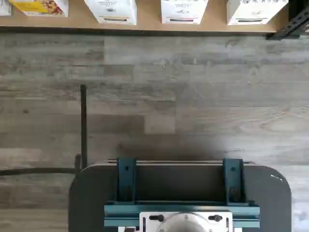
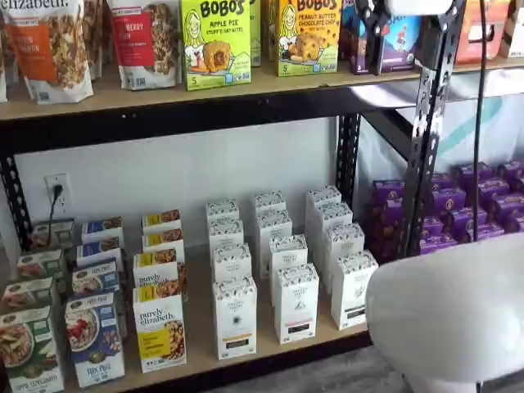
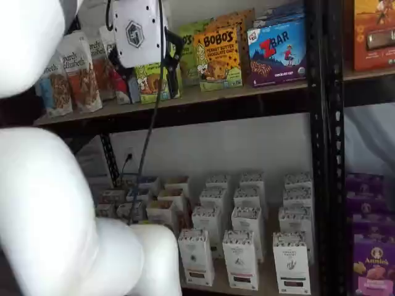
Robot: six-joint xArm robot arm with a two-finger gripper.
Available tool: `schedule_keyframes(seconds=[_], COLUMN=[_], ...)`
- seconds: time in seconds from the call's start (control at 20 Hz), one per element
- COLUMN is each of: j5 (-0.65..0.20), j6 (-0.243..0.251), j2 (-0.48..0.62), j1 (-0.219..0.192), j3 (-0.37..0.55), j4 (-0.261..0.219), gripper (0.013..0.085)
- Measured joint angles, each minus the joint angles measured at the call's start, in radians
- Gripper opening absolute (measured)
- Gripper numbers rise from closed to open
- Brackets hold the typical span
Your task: Pick up the white box with a yellow strip in the middle, on the bottom shelf, the fourth box from the left
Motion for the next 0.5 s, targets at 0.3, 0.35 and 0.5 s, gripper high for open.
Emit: schedule_keyframes(seconds=[0.3,0.35,0.5], j5=[-0.008,-0.012,-0.026], j6=[-0.055,-0.051,-0.032], j2=[-0.009,-0.01,-0.013], j1=[-0.11,-0.103,-0.076], j3=[0.017,0.02,0.03], j4=[0.135,0.132,0.117], gripper=[0.085,0.085,0.085])
